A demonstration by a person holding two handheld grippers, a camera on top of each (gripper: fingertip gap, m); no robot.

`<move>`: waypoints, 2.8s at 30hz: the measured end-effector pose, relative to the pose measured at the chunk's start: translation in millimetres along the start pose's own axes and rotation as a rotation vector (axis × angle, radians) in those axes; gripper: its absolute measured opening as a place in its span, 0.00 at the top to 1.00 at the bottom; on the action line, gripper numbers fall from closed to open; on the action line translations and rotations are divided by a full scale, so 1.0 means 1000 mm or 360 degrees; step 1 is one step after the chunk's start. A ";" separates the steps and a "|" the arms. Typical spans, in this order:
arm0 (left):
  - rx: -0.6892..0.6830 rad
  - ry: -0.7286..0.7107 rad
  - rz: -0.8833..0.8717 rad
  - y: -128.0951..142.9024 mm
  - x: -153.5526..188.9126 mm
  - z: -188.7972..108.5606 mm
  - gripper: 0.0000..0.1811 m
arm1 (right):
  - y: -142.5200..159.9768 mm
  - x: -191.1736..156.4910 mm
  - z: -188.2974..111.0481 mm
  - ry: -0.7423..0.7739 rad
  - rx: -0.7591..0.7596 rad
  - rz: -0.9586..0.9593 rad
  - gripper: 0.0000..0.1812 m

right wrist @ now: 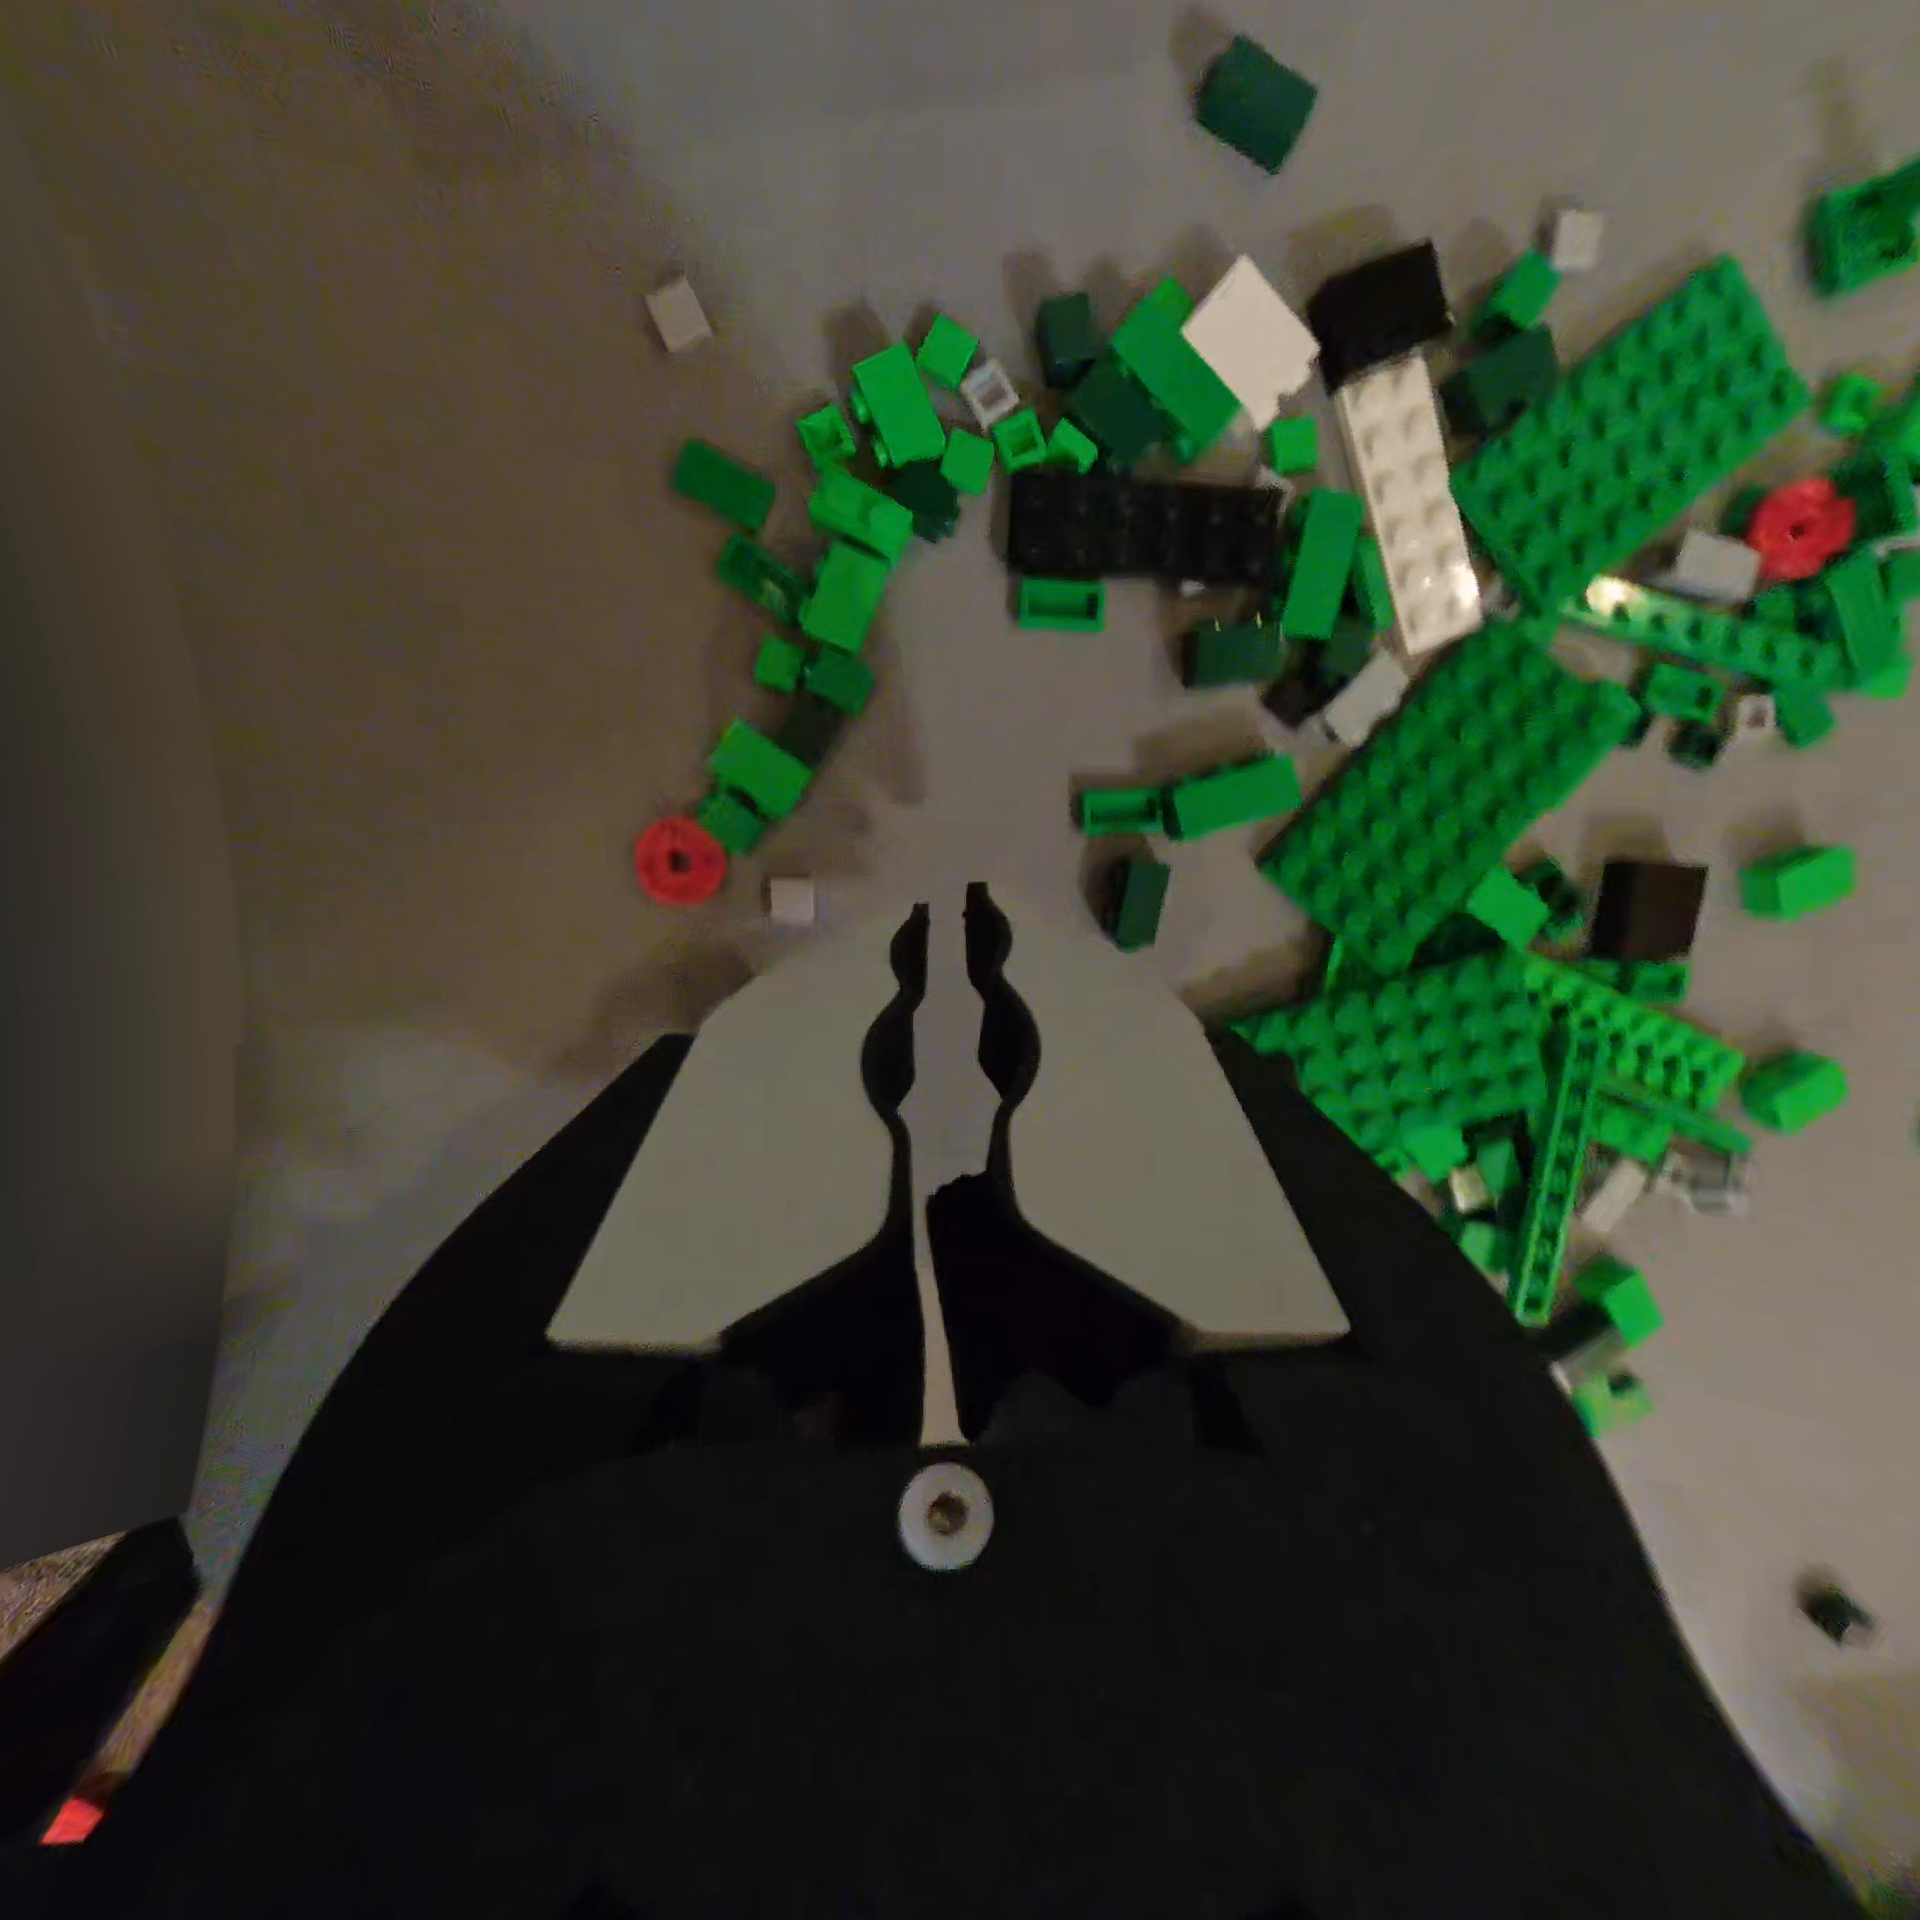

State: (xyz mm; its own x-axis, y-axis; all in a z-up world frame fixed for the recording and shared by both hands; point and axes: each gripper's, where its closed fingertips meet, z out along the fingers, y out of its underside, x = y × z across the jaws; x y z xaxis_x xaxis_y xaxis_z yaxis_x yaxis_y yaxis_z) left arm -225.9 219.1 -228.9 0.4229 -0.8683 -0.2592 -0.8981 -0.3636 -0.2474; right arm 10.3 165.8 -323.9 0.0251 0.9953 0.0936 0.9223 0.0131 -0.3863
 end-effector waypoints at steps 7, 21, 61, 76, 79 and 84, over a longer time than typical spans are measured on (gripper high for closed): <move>0.0018 -0.0004 0.0001 0.000 0.000 -0.002 1.00 | -0.033 0.001 0.019 -0.0128 0.0027 -0.0131 0.99; 0.0054 -0.0010 -0.0004 0.001 -0.001 -0.006 1.00 | -0.057 0.005 0.038 -0.0216 0.0051 -0.0167 0.90; 0.0064 0.0005 0.0026 -0.002 0.003 -0.007 1.00 | -0.070 0.011 0.043 -0.0184 0.0179 0.0016 0.89; 0.0059 0.0011 0.0022 -0.001 0.004 -0.006 1.00 | -0.074 0.009 0.045 -0.0157 0.0238 0.0056 0.91; 0.0059 0.0012 0.0026 -0.002 0.004 -0.006 1.00 | -0.071 0.013 0.042 -0.0096 0.0240 0.0036 0.91; 0.0053 0.0031 0.0051 -0.006 0.007 -0.003 1.00 | -0.091 0.017 0.011 -0.0005 0.0401 0.0022 0.91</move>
State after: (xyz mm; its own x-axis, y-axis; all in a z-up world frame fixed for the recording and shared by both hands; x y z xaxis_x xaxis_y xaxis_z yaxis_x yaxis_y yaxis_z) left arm -218.5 214.3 -226.0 0.3914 -0.8858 -0.2494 -0.9065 -0.3244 -0.2702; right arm -77.5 182.9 -297.2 0.0351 0.9959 0.0839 0.7965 0.0228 -0.6042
